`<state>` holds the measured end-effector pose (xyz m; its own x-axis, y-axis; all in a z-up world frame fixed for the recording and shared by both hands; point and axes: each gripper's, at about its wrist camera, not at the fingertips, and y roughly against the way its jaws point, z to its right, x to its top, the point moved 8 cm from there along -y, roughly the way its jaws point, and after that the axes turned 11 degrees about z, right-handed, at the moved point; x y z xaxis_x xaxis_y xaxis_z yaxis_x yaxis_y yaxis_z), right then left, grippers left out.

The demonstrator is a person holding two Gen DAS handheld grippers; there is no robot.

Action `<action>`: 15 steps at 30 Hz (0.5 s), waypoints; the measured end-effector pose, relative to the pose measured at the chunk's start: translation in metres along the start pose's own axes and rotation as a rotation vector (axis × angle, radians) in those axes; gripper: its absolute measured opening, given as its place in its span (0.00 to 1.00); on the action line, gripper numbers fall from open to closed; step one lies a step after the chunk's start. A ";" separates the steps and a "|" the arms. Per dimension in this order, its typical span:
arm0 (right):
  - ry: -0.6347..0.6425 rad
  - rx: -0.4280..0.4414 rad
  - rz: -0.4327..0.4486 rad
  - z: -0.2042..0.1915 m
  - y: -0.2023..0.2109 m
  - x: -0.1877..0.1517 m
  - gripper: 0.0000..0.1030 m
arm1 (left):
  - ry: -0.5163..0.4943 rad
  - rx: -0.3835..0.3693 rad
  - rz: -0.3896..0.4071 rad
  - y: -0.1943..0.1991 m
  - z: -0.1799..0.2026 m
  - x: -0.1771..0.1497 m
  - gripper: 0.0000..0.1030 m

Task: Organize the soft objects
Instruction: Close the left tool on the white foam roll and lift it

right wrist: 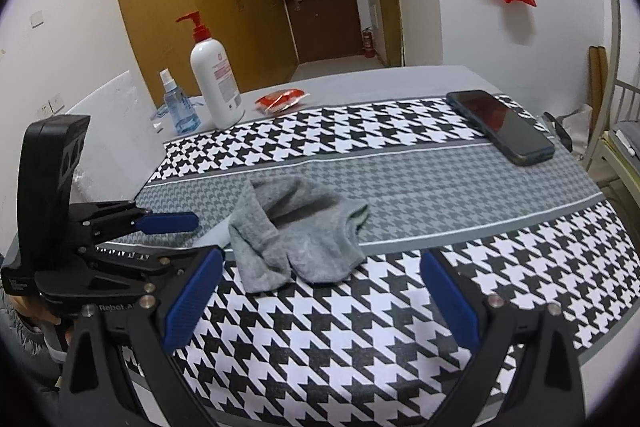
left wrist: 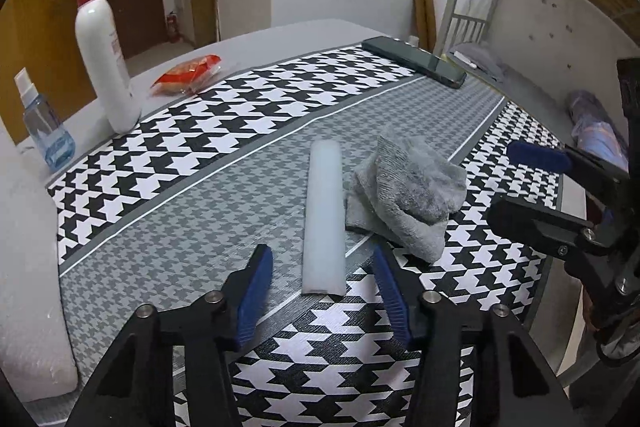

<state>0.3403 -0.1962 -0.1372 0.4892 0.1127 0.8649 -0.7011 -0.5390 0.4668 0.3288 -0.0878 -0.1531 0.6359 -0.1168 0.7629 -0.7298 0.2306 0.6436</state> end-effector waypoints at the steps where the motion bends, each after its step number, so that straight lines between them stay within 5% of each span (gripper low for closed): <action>1: 0.001 0.002 -0.002 0.000 -0.001 0.000 0.98 | -0.005 0.002 -0.002 -0.001 0.001 0.000 0.45; 11: 0.015 0.015 -0.016 -0.001 -0.003 0.000 0.98 | -0.039 0.043 -0.002 -0.008 0.000 0.002 0.34; 15: 0.019 0.013 -0.020 -0.001 -0.005 0.000 0.98 | -0.046 0.034 -0.004 -0.008 0.001 0.001 0.23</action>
<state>0.3434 -0.1927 -0.1391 0.4930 0.1396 0.8588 -0.6842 -0.5475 0.4818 0.3352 -0.0912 -0.1575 0.6275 -0.1623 0.7615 -0.7356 0.1971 0.6481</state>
